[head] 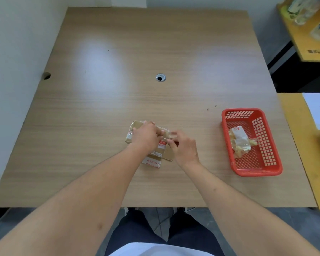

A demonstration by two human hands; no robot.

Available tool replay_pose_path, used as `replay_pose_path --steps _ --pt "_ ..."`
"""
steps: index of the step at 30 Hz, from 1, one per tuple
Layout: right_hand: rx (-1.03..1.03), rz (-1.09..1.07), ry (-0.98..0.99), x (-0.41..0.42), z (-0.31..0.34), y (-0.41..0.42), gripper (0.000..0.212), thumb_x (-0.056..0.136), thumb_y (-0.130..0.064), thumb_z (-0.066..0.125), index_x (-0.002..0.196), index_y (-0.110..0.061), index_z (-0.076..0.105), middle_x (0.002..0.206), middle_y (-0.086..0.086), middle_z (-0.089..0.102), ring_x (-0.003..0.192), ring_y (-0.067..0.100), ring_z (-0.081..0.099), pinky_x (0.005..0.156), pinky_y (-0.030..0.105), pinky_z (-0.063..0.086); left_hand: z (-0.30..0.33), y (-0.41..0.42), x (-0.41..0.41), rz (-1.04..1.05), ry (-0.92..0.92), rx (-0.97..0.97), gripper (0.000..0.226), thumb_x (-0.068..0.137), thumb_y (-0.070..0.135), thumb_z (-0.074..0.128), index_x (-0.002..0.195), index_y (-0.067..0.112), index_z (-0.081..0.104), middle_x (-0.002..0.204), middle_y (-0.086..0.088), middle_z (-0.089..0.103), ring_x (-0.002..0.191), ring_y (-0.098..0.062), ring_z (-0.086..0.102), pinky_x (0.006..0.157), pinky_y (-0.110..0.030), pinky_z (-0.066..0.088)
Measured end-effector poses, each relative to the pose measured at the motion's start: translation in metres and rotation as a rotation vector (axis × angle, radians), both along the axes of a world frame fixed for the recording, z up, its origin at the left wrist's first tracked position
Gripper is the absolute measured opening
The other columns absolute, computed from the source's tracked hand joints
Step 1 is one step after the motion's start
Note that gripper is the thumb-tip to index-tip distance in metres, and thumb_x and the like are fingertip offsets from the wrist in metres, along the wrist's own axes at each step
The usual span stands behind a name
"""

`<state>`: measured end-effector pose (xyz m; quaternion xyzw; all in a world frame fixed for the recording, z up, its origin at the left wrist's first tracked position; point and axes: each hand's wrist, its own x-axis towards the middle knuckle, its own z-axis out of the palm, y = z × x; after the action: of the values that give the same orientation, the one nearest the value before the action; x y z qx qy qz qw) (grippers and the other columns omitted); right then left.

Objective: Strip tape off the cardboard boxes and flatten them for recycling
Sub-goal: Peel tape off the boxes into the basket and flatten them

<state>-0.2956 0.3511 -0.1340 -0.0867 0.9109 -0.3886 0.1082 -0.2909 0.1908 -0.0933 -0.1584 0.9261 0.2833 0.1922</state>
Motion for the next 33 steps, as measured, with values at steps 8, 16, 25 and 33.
replay_pose_path --steps 8,16,25,33 --pt "-0.488 -0.298 -0.436 0.003 -0.006 0.001 0.011 0.086 -0.030 0.083 0.089 -0.019 0.083 0.082 -0.002 0.079 0.086 0.014 0.076 0.087 0.032 0.060 -0.009 0.006 -0.003 0.106 0.111 0.015 0.021 0.087 0.027 0.080 0.108 0.025 0.080 0.124 -0.002 0.064 0.128 -0.026 0.051 0.113 -0.056 0.034" --pt "-0.370 -0.256 -0.353 -0.007 -0.003 0.003 0.017 0.075 -0.014 0.090 0.085 -0.022 0.079 0.079 -0.007 0.076 0.077 0.006 0.071 0.078 0.020 0.056 -0.033 -0.003 -0.001 0.044 0.114 0.005 0.024 0.086 0.037 0.079 0.110 0.036 0.078 0.141 -0.001 0.060 0.141 -0.027 0.044 0.109 -0.061 0.037" --pt "-0.235 -0.021 -0.369 -0.034 -0.004 0.009 0.020 0.092 -0.005 0.067 0.096 -0.023 0.076 0.077 -0.008 0.065 0.073 0.009 0.059 0.079 0.031 0.055 -0.031 -0.004 0.000 0.037 0.130 -0.008 0.026 0.086 0.035 0.080 0.112 0.034 0.078 0.143 0.000 0.059 0.138 -0.023 0.046 0.111 -0.060 0.035" --pt "-0.231 -0.258 -0.163 -0.032 -0.005 0.007 0.024 0.100 -0.005 0.059 0.098 -0.022 0.076 0.103 0.001 0.063 0.084 0.016 0.069 0.082 0.028 0.057 -0.027 -0.003 0.000 0.081 0.137 0.036 0.025 0.086 0.031 0.080 0.111 0.033 0.078 0.142 0.002 0.058 0.132 -0.022 0.051 0.114 -0.059 0.032"
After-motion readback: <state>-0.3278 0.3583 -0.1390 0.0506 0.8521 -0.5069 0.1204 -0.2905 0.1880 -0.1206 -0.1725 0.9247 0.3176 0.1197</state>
